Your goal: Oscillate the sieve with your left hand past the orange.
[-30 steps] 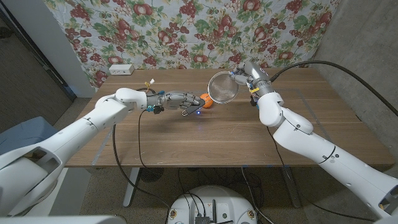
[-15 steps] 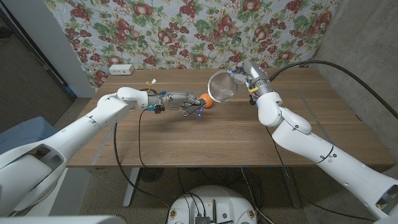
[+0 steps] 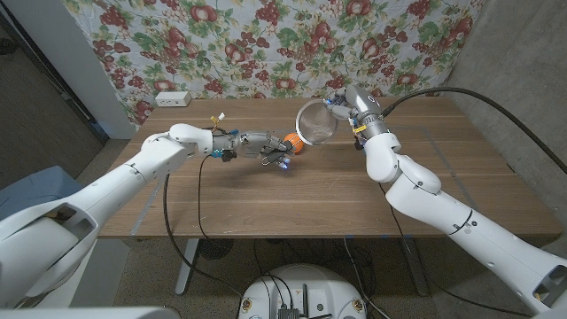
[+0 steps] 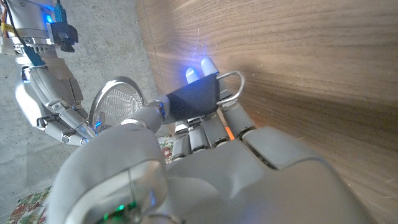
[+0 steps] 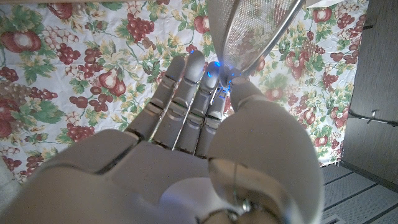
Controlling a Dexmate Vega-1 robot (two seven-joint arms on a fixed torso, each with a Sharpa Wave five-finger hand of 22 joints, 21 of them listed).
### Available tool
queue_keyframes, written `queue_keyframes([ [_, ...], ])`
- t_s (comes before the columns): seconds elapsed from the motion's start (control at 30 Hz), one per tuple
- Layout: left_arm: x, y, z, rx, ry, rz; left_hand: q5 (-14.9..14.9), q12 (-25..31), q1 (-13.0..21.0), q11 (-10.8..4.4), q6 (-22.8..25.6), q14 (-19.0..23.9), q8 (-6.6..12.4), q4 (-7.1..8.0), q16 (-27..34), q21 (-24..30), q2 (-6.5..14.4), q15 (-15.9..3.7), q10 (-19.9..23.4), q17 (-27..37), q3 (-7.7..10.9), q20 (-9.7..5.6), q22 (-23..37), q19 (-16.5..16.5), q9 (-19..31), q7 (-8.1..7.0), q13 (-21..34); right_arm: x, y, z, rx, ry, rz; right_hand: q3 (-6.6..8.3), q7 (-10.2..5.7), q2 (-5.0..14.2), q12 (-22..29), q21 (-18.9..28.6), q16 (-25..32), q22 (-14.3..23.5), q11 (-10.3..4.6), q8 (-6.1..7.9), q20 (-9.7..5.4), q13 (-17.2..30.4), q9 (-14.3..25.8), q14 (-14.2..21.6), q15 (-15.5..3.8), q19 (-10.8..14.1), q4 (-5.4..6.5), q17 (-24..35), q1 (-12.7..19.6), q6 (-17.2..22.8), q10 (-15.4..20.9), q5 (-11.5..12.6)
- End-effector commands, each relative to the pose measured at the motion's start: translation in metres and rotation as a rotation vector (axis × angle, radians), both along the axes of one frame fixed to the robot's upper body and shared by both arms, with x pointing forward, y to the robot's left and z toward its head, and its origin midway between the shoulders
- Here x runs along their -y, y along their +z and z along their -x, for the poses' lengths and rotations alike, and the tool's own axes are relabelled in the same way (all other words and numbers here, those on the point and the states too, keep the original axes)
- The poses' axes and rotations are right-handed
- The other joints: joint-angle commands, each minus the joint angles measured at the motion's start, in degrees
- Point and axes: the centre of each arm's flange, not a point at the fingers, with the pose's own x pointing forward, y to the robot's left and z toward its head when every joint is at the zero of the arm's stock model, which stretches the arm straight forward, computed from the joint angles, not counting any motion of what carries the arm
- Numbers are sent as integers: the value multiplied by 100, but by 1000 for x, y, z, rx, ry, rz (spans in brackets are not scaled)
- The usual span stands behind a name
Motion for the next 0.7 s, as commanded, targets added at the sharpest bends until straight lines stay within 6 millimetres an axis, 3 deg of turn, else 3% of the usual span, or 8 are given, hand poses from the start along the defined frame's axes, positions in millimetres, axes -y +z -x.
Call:
queue_keyframes([
  [0.03,3,-2,3,6,7,20,9,120,108,-123,323,400,100,137,108,177,17,-600,421,38,281,-93,67,216,28,90,37,1,-1,4,17,2,6,44,-14,17,-20,46,-32,-7,-206,41,-201,24,26,39,-377,-33,5,15,39,65,249,33],
  [0.27,3,-3,6,8,13,47,-18,323,218,-255,711,1294,103,472,306,632,24,-741,1221,86,678,-363,205,663,66,149,58,2,-2,6,26,-7,4,49,-12,14,-30,80,-41,-16,-200,33,-204,37,19,44,-381,-50,-1,24,47,59,242,33],
  [0.5,3,-2,7,26,34,63,-26,437,270,-342,887,1638,104,588,360,847,13,-748,1620,84,806,-497,281,793,94,225,65,4,-4,7,30,-29,-2,50,-33,14,-92,115,-43,-27,-229,-15,-204,9,-13,47,-376,-107,0,39,51,-9,188,22],
  [0.7,3,-1,8,48,59,82,-36,511,357,-430,1229,1935,175,597,404,1076,-3,-765,1892,83,914,-640,344,971,139,268,70,5,-5,7,34,-59,-12,26,-132,38,-203,134,-67,-35,-231,-100,-214,-37,-44,-75,-354,-255,27,65,21,-157,50,-25],
])
